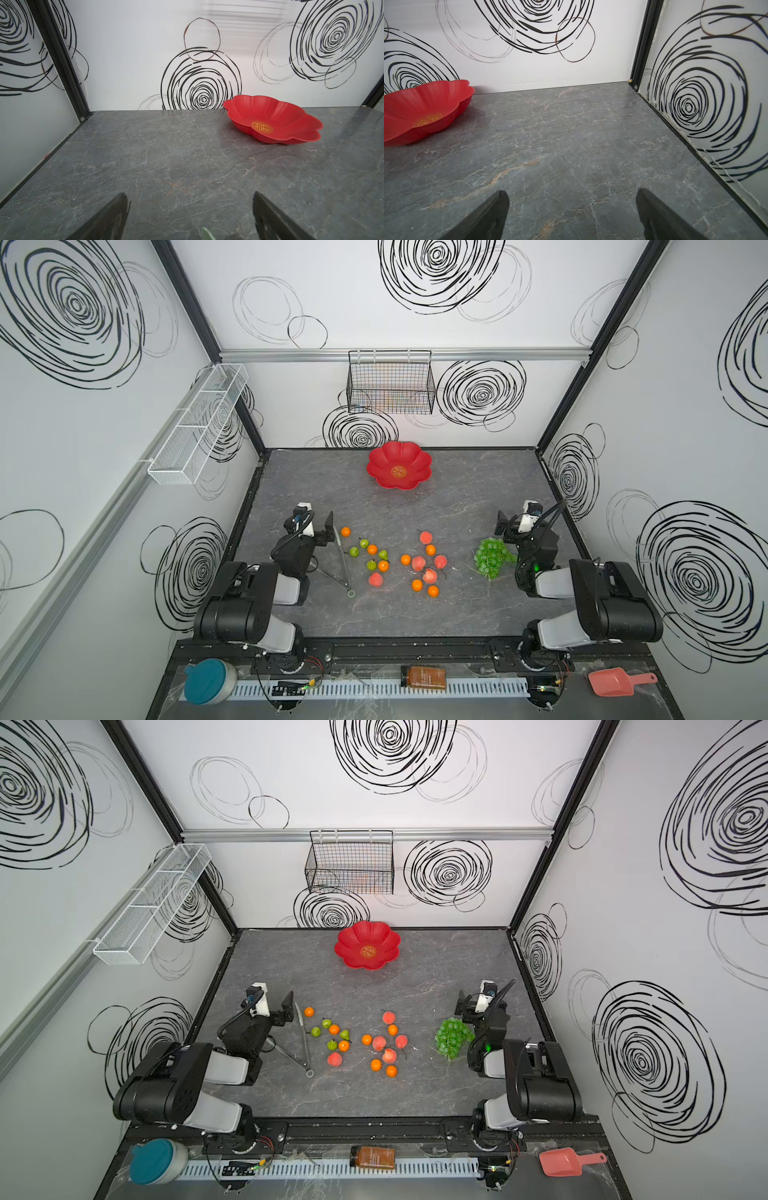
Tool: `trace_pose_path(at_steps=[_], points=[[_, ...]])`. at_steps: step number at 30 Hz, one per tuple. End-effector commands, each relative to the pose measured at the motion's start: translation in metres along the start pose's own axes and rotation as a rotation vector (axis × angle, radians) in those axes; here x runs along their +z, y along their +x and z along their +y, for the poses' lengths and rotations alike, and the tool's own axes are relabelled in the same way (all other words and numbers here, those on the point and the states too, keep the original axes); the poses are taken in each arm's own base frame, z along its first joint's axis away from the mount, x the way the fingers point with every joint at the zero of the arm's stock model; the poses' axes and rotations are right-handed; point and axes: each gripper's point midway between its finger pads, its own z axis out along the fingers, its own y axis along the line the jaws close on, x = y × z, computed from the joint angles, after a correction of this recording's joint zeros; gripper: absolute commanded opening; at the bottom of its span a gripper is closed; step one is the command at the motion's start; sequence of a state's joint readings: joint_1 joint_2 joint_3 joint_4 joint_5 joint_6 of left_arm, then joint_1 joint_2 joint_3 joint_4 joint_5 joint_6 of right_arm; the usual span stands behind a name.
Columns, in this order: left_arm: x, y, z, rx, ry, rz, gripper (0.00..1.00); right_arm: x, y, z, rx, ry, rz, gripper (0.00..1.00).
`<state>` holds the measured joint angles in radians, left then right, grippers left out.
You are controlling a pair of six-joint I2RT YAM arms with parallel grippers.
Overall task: Arrange fruit in a fruit bowl
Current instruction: Move the fruit bowl to the top-center of the table.
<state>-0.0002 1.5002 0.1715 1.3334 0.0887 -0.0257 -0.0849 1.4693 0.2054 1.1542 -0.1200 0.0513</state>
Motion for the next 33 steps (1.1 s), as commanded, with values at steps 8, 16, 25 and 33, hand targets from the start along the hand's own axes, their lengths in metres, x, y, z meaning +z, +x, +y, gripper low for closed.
trace_pose_path(at_steps=[8,16,25,33], points=[[-0.004,-0.020,-0.003,0.006,0.053,-0.090,0.96,0.004,-0.007,0.000,-0.002,0.002,-0.018,1.00],[-0.014,-0.025,-0.003,-0.010,0.098,-0.130,0.96,0.004,-0.007,-0.001,-0.002,0.003,-0.019,1.00],[-0.046,-0.042,0.003,-0.018,0.035,-0.257,0.96,-0.001,-0.010,0.003,-0.021,0.004,-0.034,1.00],[-0.091,-0.061,-0.002,0.012,-0.116,-0.358,0.96,-0.005,-0.027,0.011,-0.026,0.003,-0.006,1.00]])
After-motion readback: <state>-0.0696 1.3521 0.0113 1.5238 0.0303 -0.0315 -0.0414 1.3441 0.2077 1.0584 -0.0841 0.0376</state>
